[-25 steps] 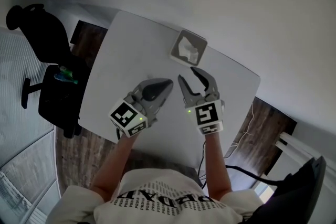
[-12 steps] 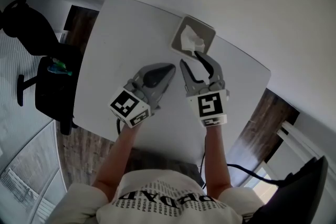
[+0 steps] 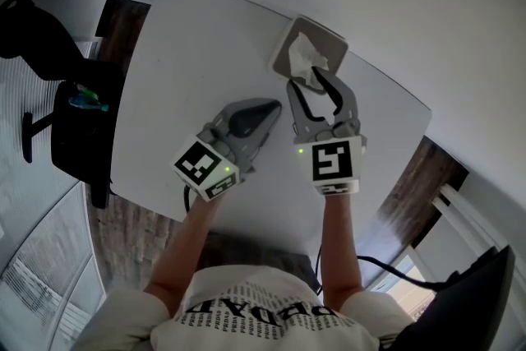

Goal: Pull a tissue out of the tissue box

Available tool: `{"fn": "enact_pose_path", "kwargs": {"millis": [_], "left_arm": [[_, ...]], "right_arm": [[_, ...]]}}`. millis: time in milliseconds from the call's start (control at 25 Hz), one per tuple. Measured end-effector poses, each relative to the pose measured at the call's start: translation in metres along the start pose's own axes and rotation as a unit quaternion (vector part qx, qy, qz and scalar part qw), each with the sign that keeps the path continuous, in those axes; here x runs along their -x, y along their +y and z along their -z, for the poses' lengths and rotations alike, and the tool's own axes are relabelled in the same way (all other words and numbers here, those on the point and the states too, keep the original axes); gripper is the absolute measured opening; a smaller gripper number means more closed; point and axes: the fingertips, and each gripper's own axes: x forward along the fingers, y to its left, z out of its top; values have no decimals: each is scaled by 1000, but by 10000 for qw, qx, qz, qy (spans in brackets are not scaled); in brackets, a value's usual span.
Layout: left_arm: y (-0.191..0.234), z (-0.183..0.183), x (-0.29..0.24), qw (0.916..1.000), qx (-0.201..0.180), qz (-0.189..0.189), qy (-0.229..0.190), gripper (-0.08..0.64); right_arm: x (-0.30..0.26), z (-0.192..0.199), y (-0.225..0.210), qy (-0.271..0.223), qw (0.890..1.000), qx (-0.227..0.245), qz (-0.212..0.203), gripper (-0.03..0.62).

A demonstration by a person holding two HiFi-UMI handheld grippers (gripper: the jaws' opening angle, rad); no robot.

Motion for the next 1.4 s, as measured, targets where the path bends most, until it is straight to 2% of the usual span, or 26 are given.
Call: {"fn": "enact_pose_path", "kwargs": {"millis": [320, 400, 440, 520, 800, 1400], "left_arm": [[7, 5, 2, 9999, 87, -63, -36, -9], [7, 6, 3, 9999, 102, -73, -32, -9], [7, 6, 3, 9999, 112, -72, -30, -9], [7, 7, 3, 9999, 133, -63, -29, -9], [5, 7, 2, 9999, 156, -46, -34, -9], [-17, -9, -1, 9997, 88, 123, -197, -9]], "right_arm": [[-14, 5, -4, 8, 10000, -9, -15, 155], [-15, 7, -5, 64, 10000, 57, -1, 56], [-15, 7, -5, 82, 9999, 94, 5, 26], [-15, 7, -5, 72, 9999, 106, 9, 16], [-5, 4, -6, -92, 9999, -141, 26, 11], [23, -7, -9, -134, 9997, -181, 90, 11]]}}
